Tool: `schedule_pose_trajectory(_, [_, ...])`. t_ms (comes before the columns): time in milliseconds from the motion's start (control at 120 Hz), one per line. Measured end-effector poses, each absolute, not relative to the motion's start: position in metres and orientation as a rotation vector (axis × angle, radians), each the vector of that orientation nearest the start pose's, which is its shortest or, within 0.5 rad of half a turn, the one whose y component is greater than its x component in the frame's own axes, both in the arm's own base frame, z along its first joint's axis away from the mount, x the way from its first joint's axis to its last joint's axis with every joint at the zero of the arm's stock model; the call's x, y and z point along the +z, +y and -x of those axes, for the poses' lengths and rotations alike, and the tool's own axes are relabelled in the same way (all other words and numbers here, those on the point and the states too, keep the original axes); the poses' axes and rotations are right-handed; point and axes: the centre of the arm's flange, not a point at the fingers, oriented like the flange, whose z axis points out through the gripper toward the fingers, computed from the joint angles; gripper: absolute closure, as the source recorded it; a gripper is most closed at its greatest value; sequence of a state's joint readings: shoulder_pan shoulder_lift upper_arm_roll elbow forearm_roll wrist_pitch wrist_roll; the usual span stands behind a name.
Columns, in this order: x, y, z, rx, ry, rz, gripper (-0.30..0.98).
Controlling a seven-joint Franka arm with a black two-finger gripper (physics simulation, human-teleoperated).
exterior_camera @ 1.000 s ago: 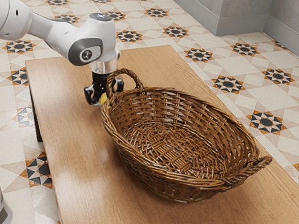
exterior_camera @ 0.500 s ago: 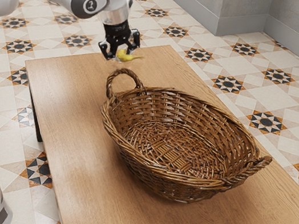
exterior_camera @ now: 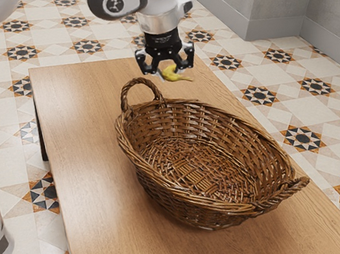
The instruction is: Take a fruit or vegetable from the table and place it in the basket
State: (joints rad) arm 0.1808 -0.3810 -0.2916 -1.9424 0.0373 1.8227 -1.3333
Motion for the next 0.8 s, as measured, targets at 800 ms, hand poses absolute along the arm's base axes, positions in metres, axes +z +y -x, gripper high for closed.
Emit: schedule_pose_trajectory(800, [0.649, -0.157, -0.459, -0.439, -1.593, 2.717, 0.08])
